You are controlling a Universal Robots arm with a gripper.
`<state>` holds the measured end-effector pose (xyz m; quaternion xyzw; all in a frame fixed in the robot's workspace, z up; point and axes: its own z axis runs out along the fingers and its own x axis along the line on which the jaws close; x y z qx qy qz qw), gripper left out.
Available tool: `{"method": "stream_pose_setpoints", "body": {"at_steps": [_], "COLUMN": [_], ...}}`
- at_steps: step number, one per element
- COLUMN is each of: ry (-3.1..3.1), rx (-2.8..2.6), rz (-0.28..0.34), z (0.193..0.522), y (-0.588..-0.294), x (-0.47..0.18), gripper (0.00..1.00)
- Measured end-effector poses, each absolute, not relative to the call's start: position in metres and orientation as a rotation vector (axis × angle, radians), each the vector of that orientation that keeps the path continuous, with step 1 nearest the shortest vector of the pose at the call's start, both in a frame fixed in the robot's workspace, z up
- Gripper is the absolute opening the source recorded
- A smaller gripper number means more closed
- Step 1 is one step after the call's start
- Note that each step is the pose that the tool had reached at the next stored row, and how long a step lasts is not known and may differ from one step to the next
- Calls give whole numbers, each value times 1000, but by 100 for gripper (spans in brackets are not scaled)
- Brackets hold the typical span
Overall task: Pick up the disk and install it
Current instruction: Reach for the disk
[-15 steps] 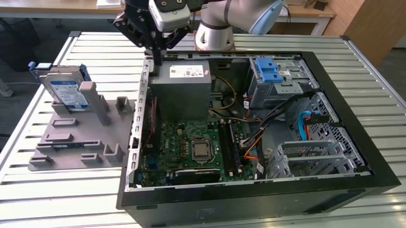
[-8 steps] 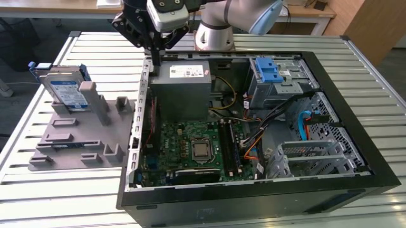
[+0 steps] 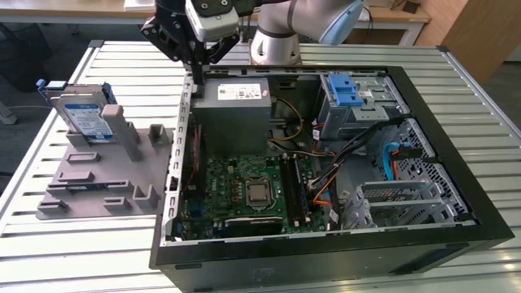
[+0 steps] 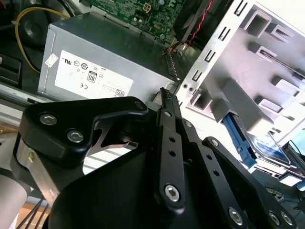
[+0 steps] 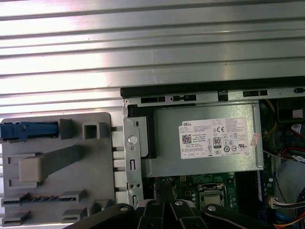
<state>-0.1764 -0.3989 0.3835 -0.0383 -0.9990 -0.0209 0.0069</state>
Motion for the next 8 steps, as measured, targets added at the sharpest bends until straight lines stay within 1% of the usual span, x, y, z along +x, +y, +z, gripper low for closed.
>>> {"method": "stream_pose_setpoints", "body": {"at_steps": [8], "ry": [-3122], "rx": [-120], "rz": [-65], "z": [383], "y": [-399], "x": [-179], "gripper": [11]}}
